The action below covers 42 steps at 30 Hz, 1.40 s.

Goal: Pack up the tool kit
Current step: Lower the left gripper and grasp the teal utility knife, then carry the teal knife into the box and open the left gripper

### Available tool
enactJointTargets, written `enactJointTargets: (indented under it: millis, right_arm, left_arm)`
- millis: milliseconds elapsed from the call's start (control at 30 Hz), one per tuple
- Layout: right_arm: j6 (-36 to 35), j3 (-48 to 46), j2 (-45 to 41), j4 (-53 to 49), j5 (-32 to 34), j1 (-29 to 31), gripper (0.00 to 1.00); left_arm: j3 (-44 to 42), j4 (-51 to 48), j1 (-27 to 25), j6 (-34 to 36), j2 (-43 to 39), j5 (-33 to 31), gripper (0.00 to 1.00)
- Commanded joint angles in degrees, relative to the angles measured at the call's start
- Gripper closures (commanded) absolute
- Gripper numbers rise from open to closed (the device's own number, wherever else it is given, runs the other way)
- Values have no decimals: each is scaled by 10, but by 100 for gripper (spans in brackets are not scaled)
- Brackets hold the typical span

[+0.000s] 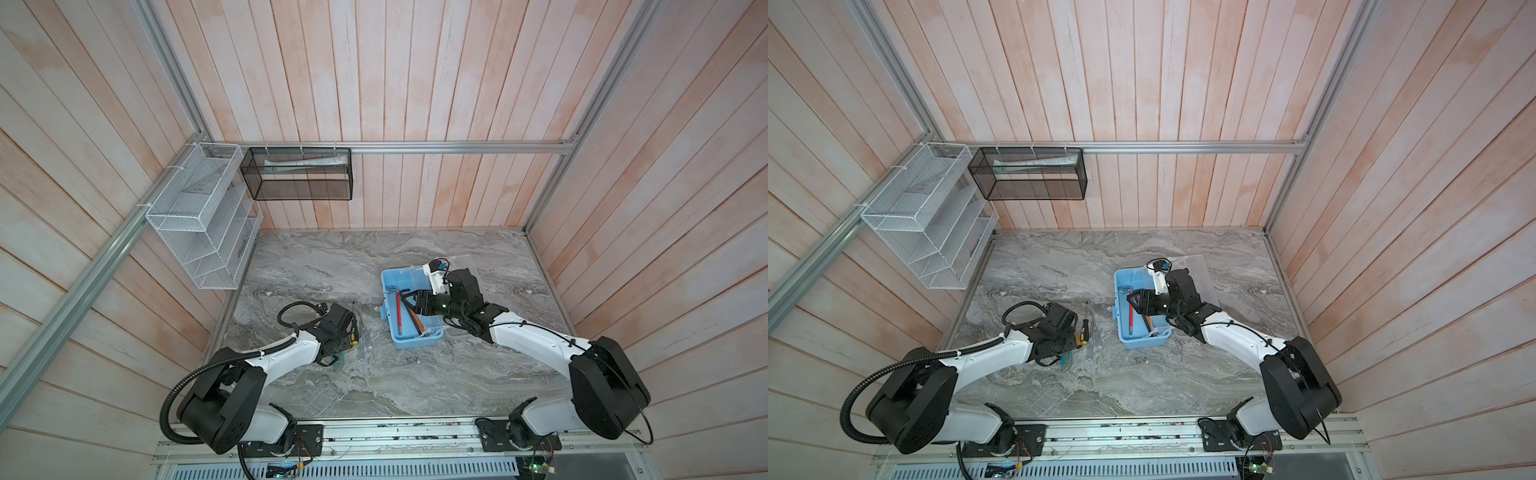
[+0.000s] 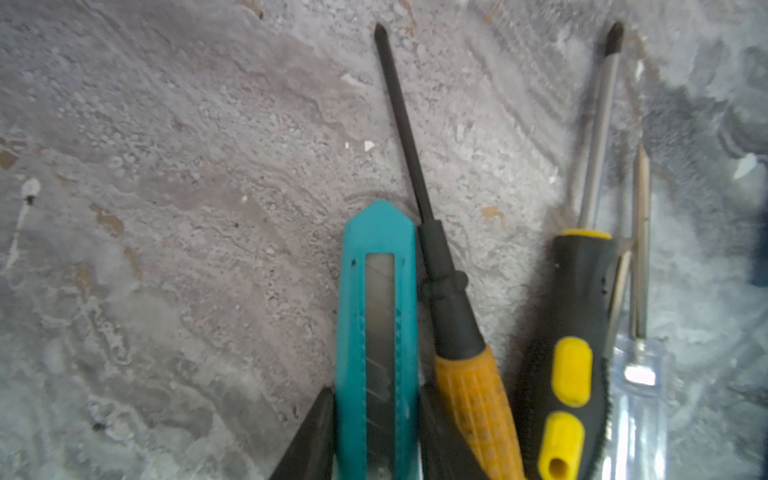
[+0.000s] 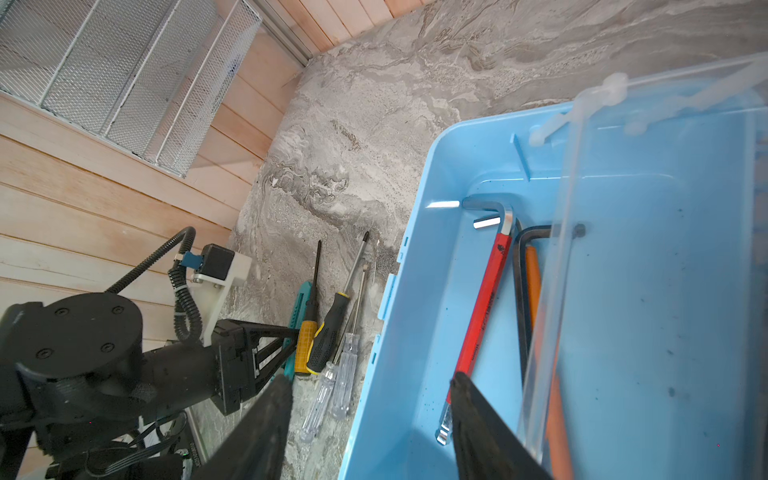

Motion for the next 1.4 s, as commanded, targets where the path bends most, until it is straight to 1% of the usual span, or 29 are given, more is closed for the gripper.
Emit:
enactJointTargets:
  millis: [0, 67, 200, 267, 433, 567, 700, 867, 967, 1067, 1167, 1233, 1267, 1367]
  right_arm:
    - [9, -10, 11, 12, -12, -5, 40]
    - [9, -10, 12, 12, -14, -6, 40]
    - [10, -13, 13, 16, -16, -7, 40]
    - [11, -13, 14, 17, -17, -8, 41]
    - [10, -13, 19, 18, -20, -11, 41]
    - [10, -11, 24, 20, -26, -13, 41]
    - [12, -9, 28, 18, -32, -15, 42]
    - [18, -3, 30, 19, -41, -16, 42]
    - [24, -1, 25, 21, -45, -17, 42]
    - [30, 3, 17, 21, -53, -21, 42]
    - [40, 2, 1, 25, -62, -30, 42]
    - [45, 1, -12, 27, -66, -39, 42]
    - [46, 2, -17, 27, -65, -43, 42]
    - [46, 3, -40, 17, -60, -60, 42]
  left_arm:
    - [7, -20, 2, 15, 17, -7, 65]
    - [11, -27, 2, 21, 27, -10, 61]
    - [14, -31, 2, 24, 41, -15, 61]
    - [9, -26, 2, 24, 36, -16, 61]
    - [4, -23, 2, 21, 31, -16, 68]
    - [3, -23, 2, 22, 25, -20, 72]
    - [4, -28, 3, 26, -3, -32, 73]
    - [16, -47, 10, 37, -47, -29, 74]
    - [28, -57, 16, 42, -82, -17, 74]
    - [46, -54, 19, 41, -118, 12, 75]
    - [61, -11, 19, 25, -144, 74, 76]
    - [69, 41, 16, 6, -144, 123, 77]
    - [77, 63, 11, -1, -137, 135, 77]
    - [119, 111, -23, -9, -99, 134, 77]
